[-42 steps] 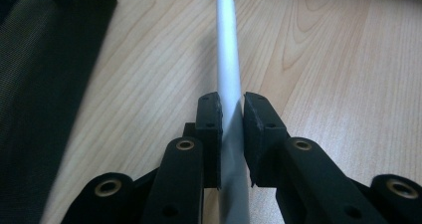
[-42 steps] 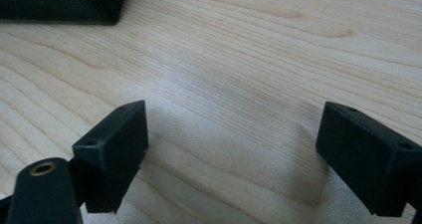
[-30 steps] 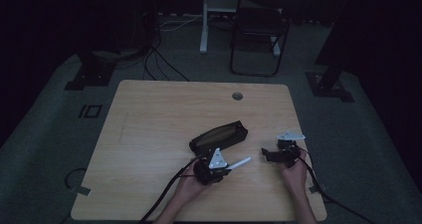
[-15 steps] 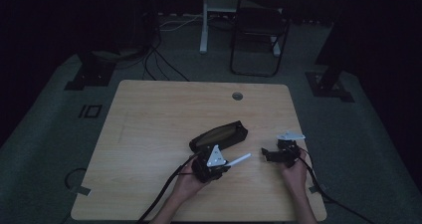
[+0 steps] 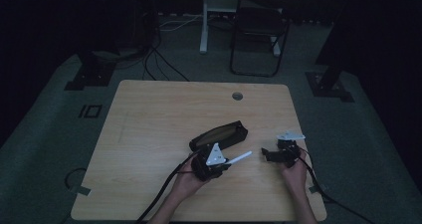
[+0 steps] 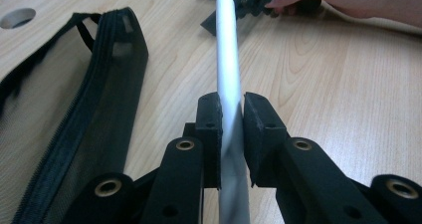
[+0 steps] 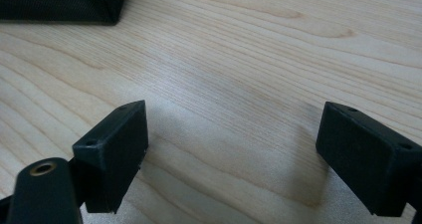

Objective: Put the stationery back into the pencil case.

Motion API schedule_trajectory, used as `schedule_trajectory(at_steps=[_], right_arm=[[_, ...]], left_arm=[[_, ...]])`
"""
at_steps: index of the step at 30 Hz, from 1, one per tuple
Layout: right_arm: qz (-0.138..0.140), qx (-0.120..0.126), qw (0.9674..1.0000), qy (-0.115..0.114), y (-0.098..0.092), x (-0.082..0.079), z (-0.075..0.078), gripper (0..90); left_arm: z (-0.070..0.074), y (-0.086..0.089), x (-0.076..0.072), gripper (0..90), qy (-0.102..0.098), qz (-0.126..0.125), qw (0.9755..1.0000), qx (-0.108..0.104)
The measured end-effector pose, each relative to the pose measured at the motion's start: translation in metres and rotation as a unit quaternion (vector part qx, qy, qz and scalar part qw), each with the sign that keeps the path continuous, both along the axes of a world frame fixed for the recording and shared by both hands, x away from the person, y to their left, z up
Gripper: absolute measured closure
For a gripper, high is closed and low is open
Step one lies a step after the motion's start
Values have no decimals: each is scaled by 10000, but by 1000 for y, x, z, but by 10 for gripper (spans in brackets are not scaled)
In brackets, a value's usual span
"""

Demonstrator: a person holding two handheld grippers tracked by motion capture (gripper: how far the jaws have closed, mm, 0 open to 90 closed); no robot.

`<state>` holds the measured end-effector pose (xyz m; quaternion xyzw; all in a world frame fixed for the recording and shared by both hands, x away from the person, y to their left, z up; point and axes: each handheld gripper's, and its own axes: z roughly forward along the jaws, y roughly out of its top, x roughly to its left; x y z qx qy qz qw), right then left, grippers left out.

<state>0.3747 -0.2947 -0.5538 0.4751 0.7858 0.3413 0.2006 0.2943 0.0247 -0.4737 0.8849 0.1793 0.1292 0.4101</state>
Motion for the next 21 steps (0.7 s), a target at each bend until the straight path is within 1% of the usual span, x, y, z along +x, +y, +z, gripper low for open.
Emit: schedule_trajectory(at_steps=[21], right_arm=[[-1, -3, 10000, 2, 0, 0, 0, 130]], left_arm=[[14, 7, 4, 787, -111, 16, 9999, -21]])
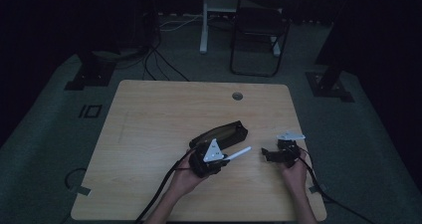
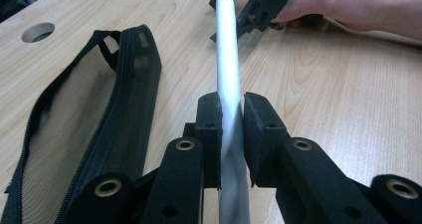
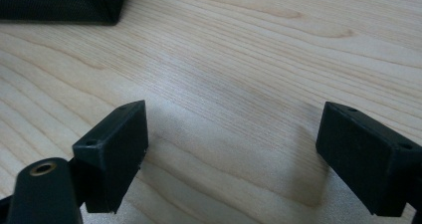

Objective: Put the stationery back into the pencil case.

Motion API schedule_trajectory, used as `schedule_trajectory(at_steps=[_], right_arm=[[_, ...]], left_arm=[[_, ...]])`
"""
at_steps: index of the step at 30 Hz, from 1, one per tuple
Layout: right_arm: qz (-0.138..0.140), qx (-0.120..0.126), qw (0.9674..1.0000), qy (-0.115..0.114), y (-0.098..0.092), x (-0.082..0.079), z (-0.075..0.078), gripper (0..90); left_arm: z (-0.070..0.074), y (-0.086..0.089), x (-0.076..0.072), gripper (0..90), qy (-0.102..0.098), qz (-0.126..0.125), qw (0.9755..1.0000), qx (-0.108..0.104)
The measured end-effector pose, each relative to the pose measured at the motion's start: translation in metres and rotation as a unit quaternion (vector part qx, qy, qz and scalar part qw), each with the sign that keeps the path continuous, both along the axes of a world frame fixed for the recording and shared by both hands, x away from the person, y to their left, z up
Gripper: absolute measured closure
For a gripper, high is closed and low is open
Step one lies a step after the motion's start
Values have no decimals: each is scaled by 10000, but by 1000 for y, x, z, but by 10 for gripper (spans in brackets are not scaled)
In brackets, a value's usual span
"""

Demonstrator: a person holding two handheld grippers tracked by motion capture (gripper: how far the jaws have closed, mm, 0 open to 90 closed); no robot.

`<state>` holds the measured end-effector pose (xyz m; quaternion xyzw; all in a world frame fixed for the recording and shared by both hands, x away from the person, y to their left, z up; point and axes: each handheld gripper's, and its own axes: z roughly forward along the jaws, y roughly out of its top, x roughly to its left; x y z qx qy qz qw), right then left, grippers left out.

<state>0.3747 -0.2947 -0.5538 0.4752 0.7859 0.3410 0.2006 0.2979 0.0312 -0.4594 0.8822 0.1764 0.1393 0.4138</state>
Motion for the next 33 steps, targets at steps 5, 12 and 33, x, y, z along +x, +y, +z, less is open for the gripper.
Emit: schedule_trajectory(at_steps=[5, 12, 33], right_arm=[[0, 0, 10000, 0, 0, 0, 0, 130], [0, 0, 10000, -1, 0, 0, 0, 130], [0, 0, 10000, 0, 0, 0, 0, 130]], left_arm=[[2, 1, 1, 786, -33, -27, 10000, 17], [6, 2, 2, 787, -70, -11, 10000, 19], [22, 10, 9, 787, -202, 69, 9998, -45]])
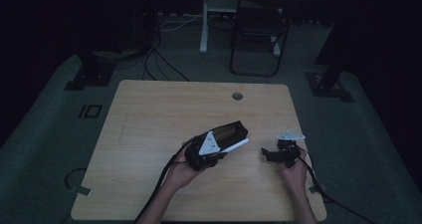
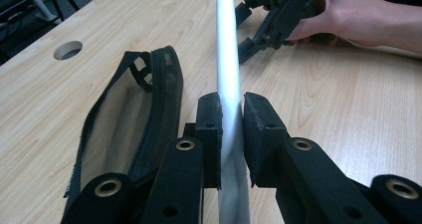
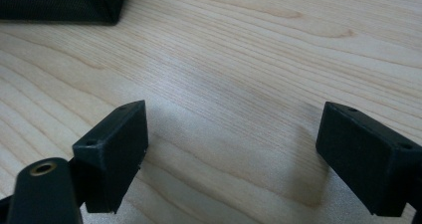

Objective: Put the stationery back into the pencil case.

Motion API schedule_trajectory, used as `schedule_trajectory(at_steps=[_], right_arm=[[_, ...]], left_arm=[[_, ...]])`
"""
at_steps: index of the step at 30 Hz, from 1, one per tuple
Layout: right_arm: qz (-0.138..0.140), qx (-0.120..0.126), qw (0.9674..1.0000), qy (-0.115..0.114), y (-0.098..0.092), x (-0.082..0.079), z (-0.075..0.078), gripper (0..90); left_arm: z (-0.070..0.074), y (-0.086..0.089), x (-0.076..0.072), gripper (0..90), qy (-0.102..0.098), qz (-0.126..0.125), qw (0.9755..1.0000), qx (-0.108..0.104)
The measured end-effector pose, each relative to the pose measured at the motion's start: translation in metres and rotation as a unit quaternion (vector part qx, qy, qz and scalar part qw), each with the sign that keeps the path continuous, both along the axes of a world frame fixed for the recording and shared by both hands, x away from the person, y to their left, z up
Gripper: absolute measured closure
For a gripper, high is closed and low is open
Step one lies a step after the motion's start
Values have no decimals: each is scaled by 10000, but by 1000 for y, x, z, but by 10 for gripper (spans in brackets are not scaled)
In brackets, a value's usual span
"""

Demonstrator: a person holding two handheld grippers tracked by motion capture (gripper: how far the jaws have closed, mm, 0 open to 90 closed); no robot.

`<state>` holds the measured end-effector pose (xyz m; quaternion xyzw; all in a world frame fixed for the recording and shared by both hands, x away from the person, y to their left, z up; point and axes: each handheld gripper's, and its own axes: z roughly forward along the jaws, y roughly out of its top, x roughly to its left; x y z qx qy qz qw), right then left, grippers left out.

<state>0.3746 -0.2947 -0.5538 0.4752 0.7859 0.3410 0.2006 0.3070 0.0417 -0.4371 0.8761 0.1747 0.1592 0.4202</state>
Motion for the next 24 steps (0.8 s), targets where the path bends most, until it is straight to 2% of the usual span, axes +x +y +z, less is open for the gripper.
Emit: schedule_trajectory(at_steps=[6, 24], right_arm=[[0, 0, 10000, 0, 0, 0, 0, 130], [0, 0, 10000, 0, 0, 0, 0, 130]], left_arm=[[6, 1, 2, 787, -65, 7, 10000, -11], [13, 4, 10, 787, -89, 84, 9999, -86]])
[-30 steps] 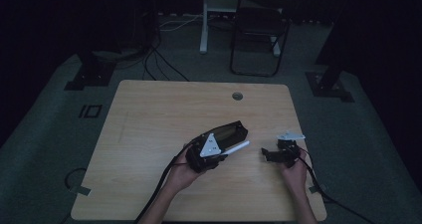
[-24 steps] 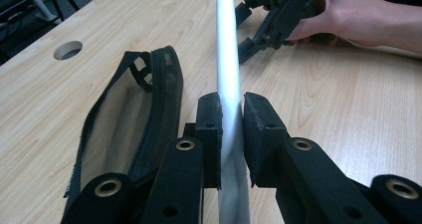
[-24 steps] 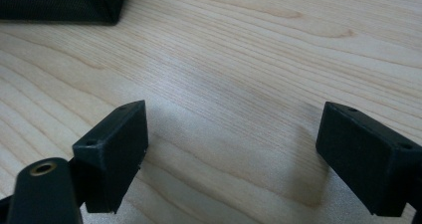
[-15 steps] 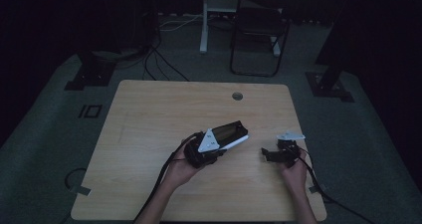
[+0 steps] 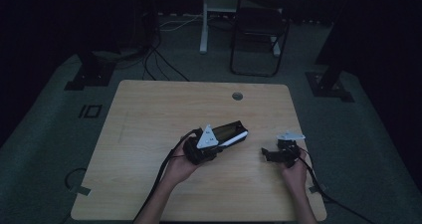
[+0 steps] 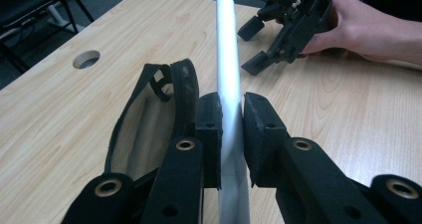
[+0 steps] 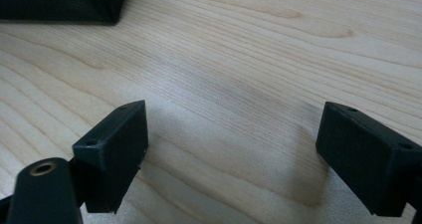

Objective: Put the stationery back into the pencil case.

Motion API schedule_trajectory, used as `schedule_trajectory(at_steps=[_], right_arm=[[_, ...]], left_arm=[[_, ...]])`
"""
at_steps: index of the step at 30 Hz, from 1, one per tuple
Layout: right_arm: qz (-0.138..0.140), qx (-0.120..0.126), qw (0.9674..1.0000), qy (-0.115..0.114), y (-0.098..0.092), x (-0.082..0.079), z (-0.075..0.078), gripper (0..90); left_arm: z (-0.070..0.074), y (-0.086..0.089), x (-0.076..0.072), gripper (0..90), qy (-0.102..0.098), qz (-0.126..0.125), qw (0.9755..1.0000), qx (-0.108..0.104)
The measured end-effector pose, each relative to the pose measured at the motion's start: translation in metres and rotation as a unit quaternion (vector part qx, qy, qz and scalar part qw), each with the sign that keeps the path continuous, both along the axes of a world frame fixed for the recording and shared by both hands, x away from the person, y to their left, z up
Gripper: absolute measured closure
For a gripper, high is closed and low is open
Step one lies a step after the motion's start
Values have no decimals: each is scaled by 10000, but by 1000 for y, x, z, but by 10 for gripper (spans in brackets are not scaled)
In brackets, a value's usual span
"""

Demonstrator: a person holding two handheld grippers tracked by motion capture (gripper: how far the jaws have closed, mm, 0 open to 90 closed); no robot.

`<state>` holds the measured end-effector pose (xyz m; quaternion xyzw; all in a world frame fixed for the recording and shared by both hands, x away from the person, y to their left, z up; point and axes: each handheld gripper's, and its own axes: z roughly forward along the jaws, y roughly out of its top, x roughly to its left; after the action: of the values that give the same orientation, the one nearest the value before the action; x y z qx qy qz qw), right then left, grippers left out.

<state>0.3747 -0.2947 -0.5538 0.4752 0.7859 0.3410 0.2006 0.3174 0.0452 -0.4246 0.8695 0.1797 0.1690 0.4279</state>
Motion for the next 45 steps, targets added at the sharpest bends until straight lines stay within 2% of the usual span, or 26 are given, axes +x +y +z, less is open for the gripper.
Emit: schedule_trajectory(at_steps=[45], right_arm=[[11, 0, 10000, 2, 0, 1, 0, 130]], left_arm=[[14, 3, 32, 787, -57, -4, 10000, 31]])
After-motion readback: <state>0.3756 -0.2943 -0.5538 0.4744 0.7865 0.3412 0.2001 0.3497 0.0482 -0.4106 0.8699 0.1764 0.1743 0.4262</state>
